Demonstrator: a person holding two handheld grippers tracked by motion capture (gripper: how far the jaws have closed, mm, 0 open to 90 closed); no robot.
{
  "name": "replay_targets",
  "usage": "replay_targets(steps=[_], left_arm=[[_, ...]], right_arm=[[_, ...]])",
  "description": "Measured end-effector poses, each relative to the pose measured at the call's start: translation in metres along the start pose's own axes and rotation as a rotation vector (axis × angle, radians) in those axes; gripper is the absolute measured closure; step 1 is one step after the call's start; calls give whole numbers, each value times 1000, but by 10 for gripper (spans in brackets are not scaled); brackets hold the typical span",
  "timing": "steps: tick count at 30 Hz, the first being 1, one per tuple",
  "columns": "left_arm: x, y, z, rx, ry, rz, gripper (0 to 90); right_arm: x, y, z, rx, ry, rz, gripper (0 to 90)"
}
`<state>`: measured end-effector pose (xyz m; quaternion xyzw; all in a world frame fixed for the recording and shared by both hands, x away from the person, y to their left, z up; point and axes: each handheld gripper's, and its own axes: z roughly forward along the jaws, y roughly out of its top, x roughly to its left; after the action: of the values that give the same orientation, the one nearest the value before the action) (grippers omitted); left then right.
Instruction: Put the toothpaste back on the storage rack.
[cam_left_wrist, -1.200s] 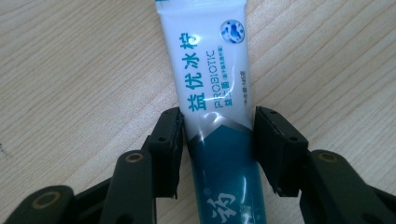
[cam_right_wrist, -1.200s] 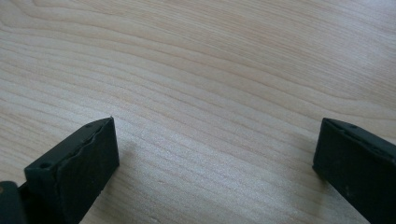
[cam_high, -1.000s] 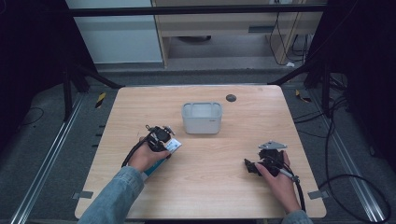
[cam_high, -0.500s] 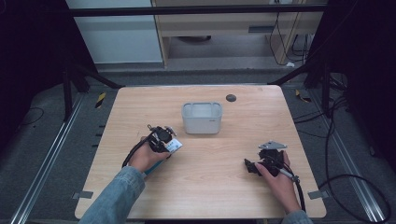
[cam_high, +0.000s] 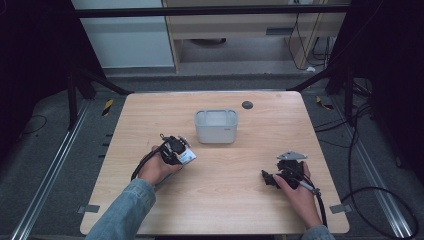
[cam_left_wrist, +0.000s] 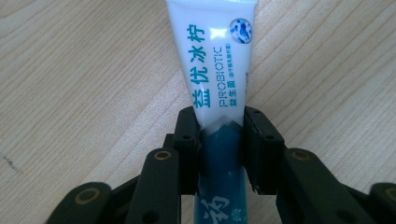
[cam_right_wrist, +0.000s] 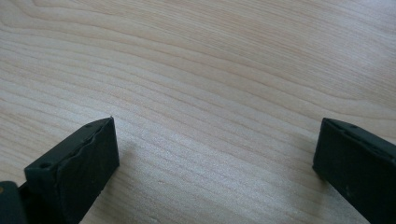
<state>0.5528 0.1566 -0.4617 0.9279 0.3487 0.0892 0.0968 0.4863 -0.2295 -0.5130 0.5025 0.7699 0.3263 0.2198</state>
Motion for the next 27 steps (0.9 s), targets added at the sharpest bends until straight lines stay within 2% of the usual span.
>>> replay_targets(steps=[2,7,12,14,18,21,22,24,27], left_arm=[[-1,0,-1,-1,5,6,697],[1,-2,-5,-25,-6,3,761],[0,-6,-10,-43,-1,0,779],[-1,-8,-16,-83,-4,-14,781],[-5,-8,-35,-153,11,-1,781],[-7,-9,-45,-201,9,-9,781],[-8,-10,-51,-232,24,-19,781],[-8,-9,-58,-257,48,-23,782],[-7,-8,-64,-289,55,-34,783]], right_arm=[[1,0,-1,3,6,12,4],[0,0,0,1,2,5,4],[0,0,0,0,1,3,4],[0,0,0,-1,1,2,4],[0,0,0,1,1,3,4],[0,0,0,0,1,3,4],[0,0,0,0,1,3,4],[0,0,0,2,1,8,4],[0,0,0,0,1,3,4]])
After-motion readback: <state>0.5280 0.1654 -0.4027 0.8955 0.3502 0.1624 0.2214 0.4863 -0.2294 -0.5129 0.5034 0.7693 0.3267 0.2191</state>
